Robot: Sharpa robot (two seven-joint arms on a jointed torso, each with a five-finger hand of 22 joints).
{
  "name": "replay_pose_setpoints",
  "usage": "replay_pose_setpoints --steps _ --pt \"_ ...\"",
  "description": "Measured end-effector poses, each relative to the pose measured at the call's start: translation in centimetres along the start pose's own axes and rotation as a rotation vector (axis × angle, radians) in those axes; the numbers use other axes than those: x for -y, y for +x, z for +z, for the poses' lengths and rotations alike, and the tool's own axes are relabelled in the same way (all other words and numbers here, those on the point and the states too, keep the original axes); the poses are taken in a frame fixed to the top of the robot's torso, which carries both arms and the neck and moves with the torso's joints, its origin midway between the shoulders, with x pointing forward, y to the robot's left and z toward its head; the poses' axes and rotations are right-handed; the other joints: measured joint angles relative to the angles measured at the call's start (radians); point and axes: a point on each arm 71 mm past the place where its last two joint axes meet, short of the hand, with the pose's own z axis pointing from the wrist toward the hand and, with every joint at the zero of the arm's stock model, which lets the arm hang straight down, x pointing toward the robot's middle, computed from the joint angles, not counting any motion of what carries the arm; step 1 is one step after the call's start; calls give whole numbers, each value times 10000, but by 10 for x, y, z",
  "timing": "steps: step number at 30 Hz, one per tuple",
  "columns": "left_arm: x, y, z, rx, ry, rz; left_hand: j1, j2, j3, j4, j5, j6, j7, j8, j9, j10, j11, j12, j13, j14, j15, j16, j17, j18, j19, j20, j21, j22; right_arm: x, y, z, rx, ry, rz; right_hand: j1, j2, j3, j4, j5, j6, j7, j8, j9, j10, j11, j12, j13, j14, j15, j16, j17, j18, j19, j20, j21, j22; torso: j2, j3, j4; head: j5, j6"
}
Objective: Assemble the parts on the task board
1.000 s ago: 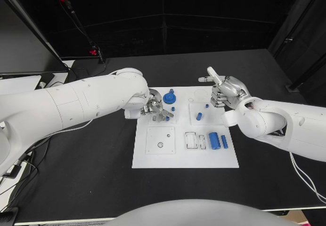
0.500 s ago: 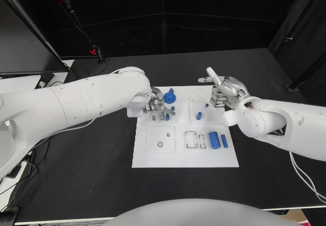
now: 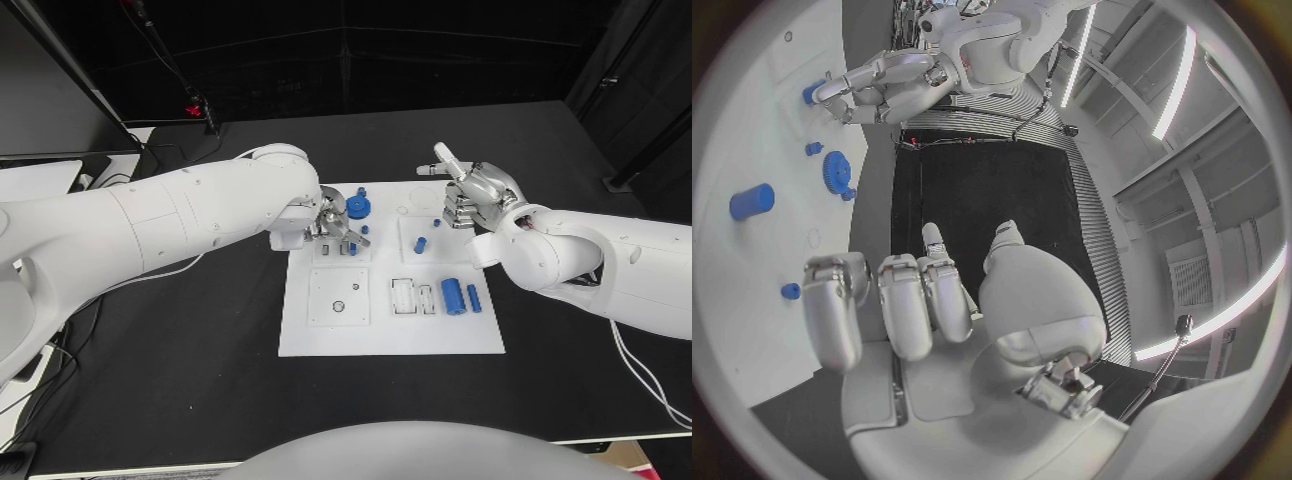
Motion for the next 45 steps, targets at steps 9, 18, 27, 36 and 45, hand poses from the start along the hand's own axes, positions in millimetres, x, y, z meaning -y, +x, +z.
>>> replay_pose_setpoints --steps 9,18,27,36,45 --pt "3 2 2 -13 -28 45 62 43 0 0 0 -74 -1 -40 31 -15 14 43 -9 -1 1 0 0 1 0 0 0 0 0 0 0 -5 23 2 40 40 0 0 0 -38 34 51 1 37 37 0 0 0 0 0 -1 1 0 0 0 0 -5 0 12 -35 6" --pt "3 2 3 -3 -118 92 -78 182 -133 46 -93 79 -6 -79 217 -19 18 55 -7 36 38 0 0 1 0 0 0 -1 1 0 0 -5 53 1 40 40 0 0 0 -37 34 51 2 37 36 0 0 0 0 0 -1 0 0 0 0 0 2 0 14 -33 7" --pt "2 2 3 -18 -201 116 -140 242 -185 42 -93 167 -23 -79 311 -31 31 15 -4 35 38 0 0 1 0 0 0 -1 2 0 1 -2 108 2 40 40 0 0 0 -37 35 51 2 37 36 0 0 0 0 0 -2 0 0 0 0 0 3 -4 15 -30 -57" --pt "2 2 3 -45 -234 145 -269 372 -185 42 -93 312 -95 -31 449 -32 32 19 -4 36 38 0 0 1 0 0 0 -1 3 1 1 -6 161 5 92 92 0 0 0 -37 35 51 -9 36 36 0 0 0 0 0 -2 1 0 0 0 0 3 -5 13 -20 -72" --pt "3 2 3 -82 -235 181 133 475 -122 19 530 521 -233 -127 666 -49 -58 55 65 -14 16 0 -1 1 0 0 0 -2 4 0 1 7 218 -1 78 106 0 0 38 -36 35 51 -8 37 36 0 0 0 0 0 -2 1 0 0 0 0 0 2 12 -38 -103"
